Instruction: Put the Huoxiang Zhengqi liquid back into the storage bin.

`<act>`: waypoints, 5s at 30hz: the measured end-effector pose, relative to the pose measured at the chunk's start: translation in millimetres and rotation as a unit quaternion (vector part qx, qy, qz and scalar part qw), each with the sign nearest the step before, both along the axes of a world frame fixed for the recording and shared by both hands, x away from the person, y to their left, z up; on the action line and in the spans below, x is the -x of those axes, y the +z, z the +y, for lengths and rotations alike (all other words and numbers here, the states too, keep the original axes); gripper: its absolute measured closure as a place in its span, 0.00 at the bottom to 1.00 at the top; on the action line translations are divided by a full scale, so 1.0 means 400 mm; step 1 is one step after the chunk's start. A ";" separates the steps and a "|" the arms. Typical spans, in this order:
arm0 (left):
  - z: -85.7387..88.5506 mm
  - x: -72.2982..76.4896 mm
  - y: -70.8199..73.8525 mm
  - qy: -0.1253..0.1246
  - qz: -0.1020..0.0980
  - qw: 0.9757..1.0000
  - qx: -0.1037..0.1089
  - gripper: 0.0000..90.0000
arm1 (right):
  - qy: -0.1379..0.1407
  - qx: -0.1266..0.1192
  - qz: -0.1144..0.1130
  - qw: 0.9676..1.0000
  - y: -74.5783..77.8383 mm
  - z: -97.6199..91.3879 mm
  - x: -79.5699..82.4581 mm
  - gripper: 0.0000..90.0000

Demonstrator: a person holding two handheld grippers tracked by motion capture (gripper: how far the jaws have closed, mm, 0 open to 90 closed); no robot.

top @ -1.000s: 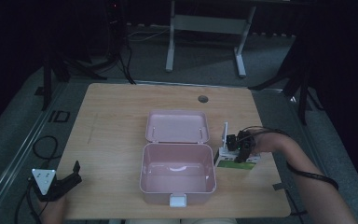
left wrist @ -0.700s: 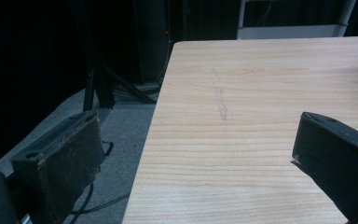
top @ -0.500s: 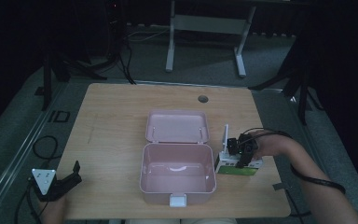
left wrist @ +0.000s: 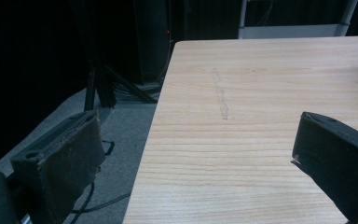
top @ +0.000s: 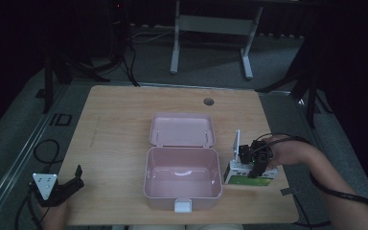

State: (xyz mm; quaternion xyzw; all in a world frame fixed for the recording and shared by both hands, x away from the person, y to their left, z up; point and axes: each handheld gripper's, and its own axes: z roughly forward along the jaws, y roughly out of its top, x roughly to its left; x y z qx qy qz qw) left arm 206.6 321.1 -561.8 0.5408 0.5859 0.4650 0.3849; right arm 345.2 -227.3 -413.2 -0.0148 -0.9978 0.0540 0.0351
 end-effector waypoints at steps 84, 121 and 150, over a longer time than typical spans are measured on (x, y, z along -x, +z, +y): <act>0.002 0.001 0.000 -0.003 -0.001 1.000 0.001 0.02 | 0.082 -0.020 0.011 0.996 0.066 0.464 0.127 0.69; 0.001 0.000 0.000 -0.004 0.000 1.000 -0.002 0.02 | 0.047 -0.033 0.032 0.998 -0.128 0.420 0.107 0.68; 0.001 0.000 0.000 -0.003 0.001 1.000 -0.002 0.02 | 0.002 -0.132 -0.031 0.991 0.118 0.272 0.060 0.56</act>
